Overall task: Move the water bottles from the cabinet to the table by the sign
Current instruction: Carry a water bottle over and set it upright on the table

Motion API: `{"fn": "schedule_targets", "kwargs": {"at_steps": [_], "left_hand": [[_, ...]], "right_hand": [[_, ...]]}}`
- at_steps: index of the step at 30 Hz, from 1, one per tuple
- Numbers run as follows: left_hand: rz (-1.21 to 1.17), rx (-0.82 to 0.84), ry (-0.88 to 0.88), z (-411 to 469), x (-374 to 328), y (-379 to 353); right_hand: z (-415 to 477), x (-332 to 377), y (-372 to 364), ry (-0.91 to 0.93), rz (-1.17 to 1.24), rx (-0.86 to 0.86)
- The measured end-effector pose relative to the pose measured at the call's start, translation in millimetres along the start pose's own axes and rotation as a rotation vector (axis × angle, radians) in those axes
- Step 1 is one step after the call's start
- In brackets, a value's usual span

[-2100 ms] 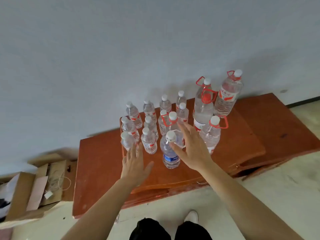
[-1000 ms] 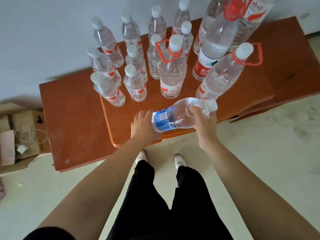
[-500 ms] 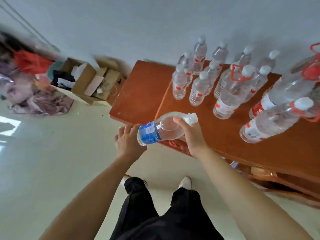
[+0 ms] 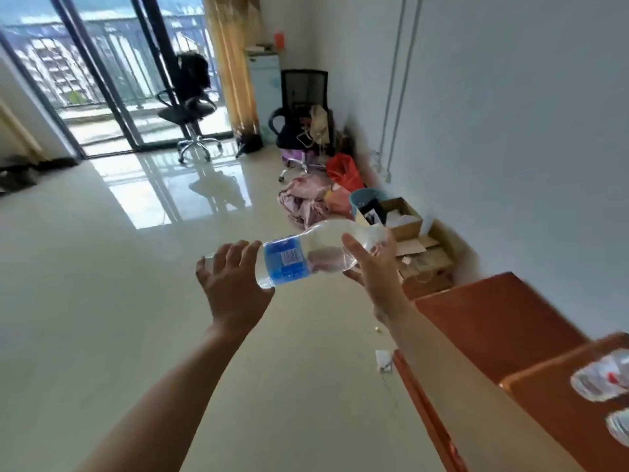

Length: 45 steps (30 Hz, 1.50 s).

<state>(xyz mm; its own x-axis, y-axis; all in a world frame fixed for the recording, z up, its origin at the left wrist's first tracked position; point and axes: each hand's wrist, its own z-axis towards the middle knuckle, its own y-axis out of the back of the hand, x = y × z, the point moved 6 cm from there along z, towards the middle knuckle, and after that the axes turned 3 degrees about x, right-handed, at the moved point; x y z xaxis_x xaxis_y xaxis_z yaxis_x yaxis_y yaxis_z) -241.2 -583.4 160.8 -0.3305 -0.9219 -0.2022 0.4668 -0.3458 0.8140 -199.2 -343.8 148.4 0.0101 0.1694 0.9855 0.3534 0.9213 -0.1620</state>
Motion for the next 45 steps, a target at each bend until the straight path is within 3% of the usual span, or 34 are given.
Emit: {"fn": "schedule_targets", "kwargs": {"at_steps": [4,5,13,16,27,34,36,45], "left_hand": [[0.12,-0.161,0.07,15.9,157.8,96.6],[0.145,-0.167,0.065,19.2,168.8,105.9],[0.393,-0.307,0.295,-15.0,421.1,235.1],[0.445,-0.327,0.362,-25.9,485.0,248.1],[0.711,-0.035,0.639,2.9,796.0,263.9],[0.804,-0.11,0.83,-0.3,968.5,332.5],[0.8,-0.101,0.839,-3.6,993.7,339.2],[0.781,-0.124,0.977,-59.9,1249.1,404.6]], "right_hand": [[-9.5,37.3,-185.2,0.209,-0.139,0.126],[-10.9,39.0,-198.6,0.227,-0.143,0.147],[-30.9,43.7,-514.9,0.368,-0.15,0.635],[-29.5,26.5,-599.4,0.303,-0.08,0.766],[2.2,-90.4,-959.1,0.131,0.006,1.032],[-24.4,-115.3,-1195.2,0.059,-0.023,1.24],[-28.5,-120.6,-1226.8,0.028,0.006,1.275],[-112.9,-185.4,-1503.4,0.049,-0.01,1.414]]}}
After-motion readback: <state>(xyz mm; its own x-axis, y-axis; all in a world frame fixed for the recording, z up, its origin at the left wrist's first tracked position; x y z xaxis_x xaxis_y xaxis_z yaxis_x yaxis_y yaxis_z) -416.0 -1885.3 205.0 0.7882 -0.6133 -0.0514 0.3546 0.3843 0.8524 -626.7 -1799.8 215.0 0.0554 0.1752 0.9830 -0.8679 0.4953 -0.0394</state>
